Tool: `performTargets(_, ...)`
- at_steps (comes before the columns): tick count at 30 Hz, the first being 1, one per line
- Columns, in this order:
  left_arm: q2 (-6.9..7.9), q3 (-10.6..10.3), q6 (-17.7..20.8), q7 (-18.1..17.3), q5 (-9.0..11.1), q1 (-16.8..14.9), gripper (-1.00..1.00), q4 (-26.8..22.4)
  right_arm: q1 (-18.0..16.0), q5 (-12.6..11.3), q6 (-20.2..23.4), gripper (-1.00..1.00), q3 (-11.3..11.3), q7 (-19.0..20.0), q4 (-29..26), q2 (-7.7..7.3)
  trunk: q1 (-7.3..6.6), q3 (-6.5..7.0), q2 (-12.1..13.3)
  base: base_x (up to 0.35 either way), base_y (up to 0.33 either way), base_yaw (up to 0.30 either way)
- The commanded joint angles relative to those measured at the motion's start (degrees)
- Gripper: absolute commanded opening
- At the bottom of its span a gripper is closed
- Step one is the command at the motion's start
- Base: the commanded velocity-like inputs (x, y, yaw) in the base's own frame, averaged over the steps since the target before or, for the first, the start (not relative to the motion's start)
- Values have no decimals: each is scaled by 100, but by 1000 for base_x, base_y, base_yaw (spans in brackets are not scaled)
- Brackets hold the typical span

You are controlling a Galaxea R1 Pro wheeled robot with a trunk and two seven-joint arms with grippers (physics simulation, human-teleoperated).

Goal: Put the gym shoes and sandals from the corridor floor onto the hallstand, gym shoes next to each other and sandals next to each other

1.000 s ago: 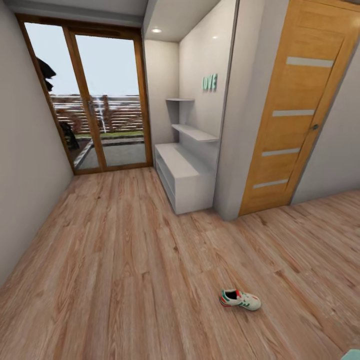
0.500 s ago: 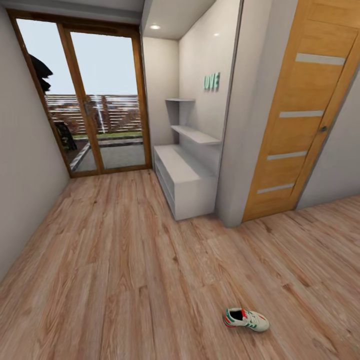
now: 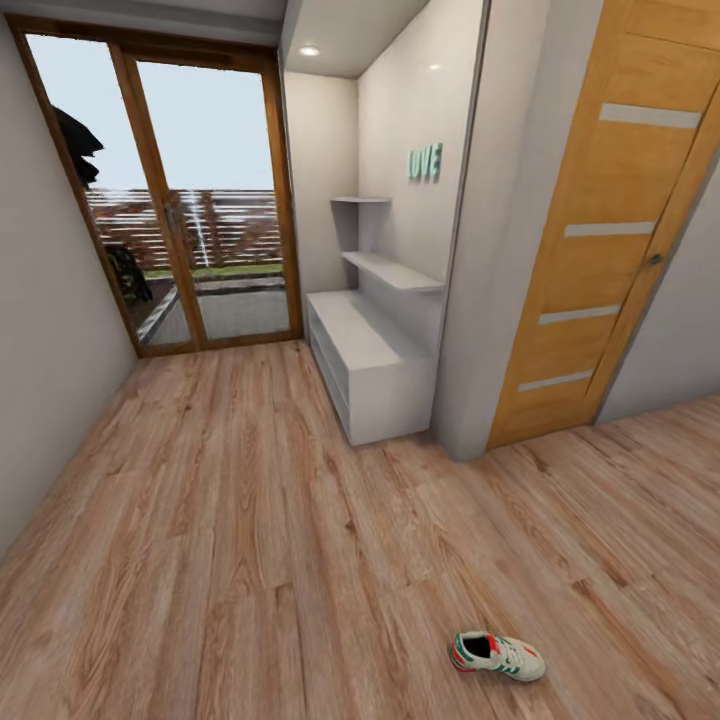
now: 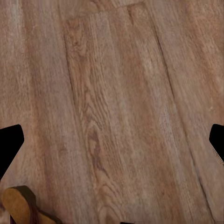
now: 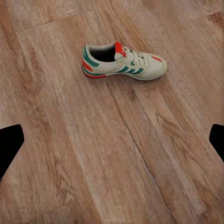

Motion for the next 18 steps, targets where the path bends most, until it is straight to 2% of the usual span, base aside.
performTargets(1,0,1,-18,1,25,-3,100,4,-3,2,-18,100,-8,-2,4,1,3,-5,-2,296,0,0)
performTargets(18,0,-2,-18,1,25,-1,100,4,-3,2,-18,100,-8,0,4,1,3,-5,-2,328,0,0)
